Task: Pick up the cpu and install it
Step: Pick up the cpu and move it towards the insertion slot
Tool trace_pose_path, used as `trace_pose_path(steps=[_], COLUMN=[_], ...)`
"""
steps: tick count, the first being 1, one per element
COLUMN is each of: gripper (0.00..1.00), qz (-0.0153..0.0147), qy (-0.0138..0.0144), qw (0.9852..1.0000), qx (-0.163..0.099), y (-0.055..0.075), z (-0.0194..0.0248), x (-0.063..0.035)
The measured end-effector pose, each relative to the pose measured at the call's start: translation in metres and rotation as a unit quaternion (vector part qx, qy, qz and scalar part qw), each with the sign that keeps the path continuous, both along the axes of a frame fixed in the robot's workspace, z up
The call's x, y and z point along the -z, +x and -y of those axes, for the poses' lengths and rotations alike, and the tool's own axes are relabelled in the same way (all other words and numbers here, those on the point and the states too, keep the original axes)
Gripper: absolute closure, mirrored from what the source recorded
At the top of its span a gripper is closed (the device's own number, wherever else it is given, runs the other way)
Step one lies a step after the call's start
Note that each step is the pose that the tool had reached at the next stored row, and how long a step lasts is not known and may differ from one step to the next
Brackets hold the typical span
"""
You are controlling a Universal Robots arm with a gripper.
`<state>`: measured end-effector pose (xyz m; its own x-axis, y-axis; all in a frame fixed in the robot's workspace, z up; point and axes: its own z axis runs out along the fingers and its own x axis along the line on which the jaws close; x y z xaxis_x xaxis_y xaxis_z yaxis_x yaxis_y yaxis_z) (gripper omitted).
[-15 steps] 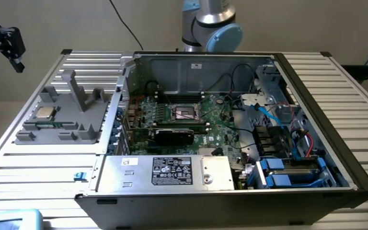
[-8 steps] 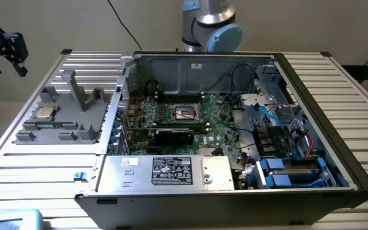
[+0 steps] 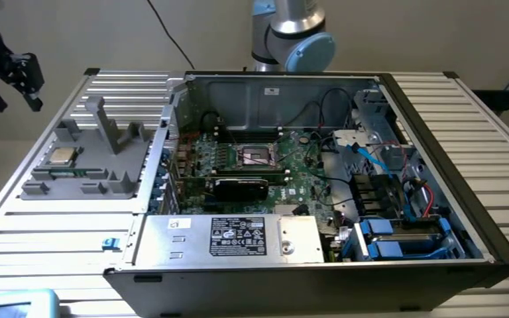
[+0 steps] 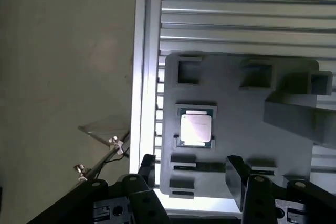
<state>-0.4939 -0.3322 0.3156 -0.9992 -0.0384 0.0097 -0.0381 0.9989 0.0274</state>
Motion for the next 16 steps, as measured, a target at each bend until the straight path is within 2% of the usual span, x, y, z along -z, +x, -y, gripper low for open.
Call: trace_pose_path(steps=[6, 16], gripper=[0.35, 0.35], qz=[0.0000, -0.0010], qy=[0.0000, 0.0003], qw=[1.0000, 1.0000], qx=[0.000, 0.001], y=[0.001, 0.014], z=[0.0001, 0.0003], x=[0.0109, 0.0290])
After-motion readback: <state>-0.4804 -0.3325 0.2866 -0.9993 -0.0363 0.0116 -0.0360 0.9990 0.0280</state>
